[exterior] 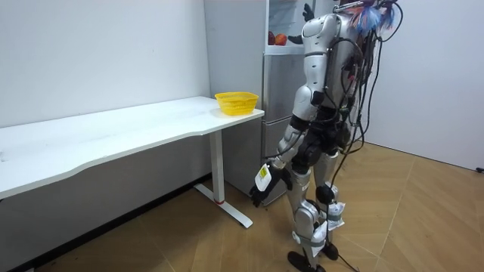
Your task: Retrieve from the upper fridge
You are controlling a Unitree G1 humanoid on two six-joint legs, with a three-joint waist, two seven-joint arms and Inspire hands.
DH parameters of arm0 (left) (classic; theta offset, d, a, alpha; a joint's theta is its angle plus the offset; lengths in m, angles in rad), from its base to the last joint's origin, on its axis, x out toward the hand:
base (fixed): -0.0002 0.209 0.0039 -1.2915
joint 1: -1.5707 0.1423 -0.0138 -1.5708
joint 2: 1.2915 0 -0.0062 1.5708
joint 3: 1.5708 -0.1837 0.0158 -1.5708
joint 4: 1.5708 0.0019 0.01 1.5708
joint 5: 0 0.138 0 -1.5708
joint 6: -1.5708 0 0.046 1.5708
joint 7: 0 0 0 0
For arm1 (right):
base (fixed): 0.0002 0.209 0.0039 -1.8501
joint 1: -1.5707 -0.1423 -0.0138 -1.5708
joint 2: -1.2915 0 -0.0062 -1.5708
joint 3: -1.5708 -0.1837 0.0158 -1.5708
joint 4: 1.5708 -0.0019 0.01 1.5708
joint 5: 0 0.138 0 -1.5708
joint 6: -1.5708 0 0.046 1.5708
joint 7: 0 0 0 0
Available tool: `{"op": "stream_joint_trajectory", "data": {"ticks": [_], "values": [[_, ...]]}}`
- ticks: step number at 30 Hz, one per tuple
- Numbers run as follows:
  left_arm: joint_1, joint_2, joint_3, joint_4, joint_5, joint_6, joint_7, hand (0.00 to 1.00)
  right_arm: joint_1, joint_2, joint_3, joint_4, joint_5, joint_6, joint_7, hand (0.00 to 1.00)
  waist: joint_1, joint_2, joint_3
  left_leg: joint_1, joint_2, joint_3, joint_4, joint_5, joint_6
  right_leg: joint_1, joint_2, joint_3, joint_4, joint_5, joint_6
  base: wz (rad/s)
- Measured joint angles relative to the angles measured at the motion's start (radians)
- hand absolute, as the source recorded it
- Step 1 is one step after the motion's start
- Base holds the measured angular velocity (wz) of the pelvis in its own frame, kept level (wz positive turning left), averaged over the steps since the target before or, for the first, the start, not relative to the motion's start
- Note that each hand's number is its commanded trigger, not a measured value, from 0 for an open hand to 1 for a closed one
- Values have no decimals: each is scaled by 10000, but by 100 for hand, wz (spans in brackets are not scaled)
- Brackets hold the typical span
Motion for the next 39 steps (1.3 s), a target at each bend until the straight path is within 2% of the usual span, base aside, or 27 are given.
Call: {"op": "stream_joint_trajectory", "data": {"ticks": [7, 12, 15, 16, 19, 22, 25, 26, 31, 35, 39], "values": [[-223, -51, -12, 4, 401, 76, 3, 0, -995, -4, -43, 600, 891, 31, 317, 0, 64, 3, 8, -22, -9, -182, 46, 12, -18, 57, -19, -235, 2, 0, 0, 7], [-230, -54, -7, 4, 403, 97, 0, 0, -1475, -70, -533, 1265, 1406, 15, 313, 0, 194, -92, 37, -30, -39, -422, 72, 20, -26, 137, -57, -481, -6, -1, 1, 13], [-170, -52, 115, -21, 402, 158, -145, 0, -1688, -274, -767, 1697, 1622, 32, 348, 0, 248, -129, 47, -106, -75, -556, 109, 29, -10, 135, -135, -620, -8, -3, 3, 13], [-168, -56, 218, -42, 404, 175, -203, 0, -1849, -345, -772, 1889, 1606, 38, 433, 0, 247, -157, 80, -121, -95, -608, 141, 45, 1, 134, -136, -649, -10, -4, 5, 12], [-116, -48, 401, -323, 386, 250, -238, 0, -2198, -400, -767, 2092, 1603, 124, 634, 0, 305, -160, 114, -174, -117, -652, 144, 76, 18, 98, -148, -726, -8, -4, 4, 5], [-162, -37, 406, -561, 397, 313, -239, 0, -2678, -400, -744, 2259, 1581, 259, 670, 0, 511, -170, 107, -191, -106, -651, 166, 80, 12, 75, -154, -742, 2, -3, 4, 0], [-240, -40, 405, -602, 393, 345, -247, 0, -3038, -407, -655, 2382, 1607, 499, 747, 0, 672, -233, 68, -150, -98, -656, 185, 88, -2, 97, -164, -752, 1, -3, 4, 0], [-246, -41, 396, -602, 396, 374, -247, 0, -3119, -407, -633, 2403, 1607, 558, 801, 0, 747, -263, 86, -147, -96, -657, 196, 88, -1, 147, -162, -768, 0, -3, 4, 0], [-202, -29, 410, -588, 596, 566, -360, 0, -3658, -407, -639, 2960, 1612, 699, 1108, 0, 797, -330, 96, -135, -108, -672, 219, 88, 0, 204, -170, -805, 1, -3, 4, 2], [-169, -35, 392, -588, 609, 744, -569, 0, -4018, -428, -595, 3430, 1920, 767, 1381, 0, 823, -307, 109, -136, -124, -802, 225, 88, 1, 276, -240, -905, 2, -3, 5, 8], [-161, -35, 387, -596, 611, 745, -657, 0, -4095, -559, -439, 3732, 2170, 766, 1618, 0, 826, -239, 136, -130, -130, -912, 237, 103, -2, 325, -250, -1032, 1, -3, 4, 10]]}}
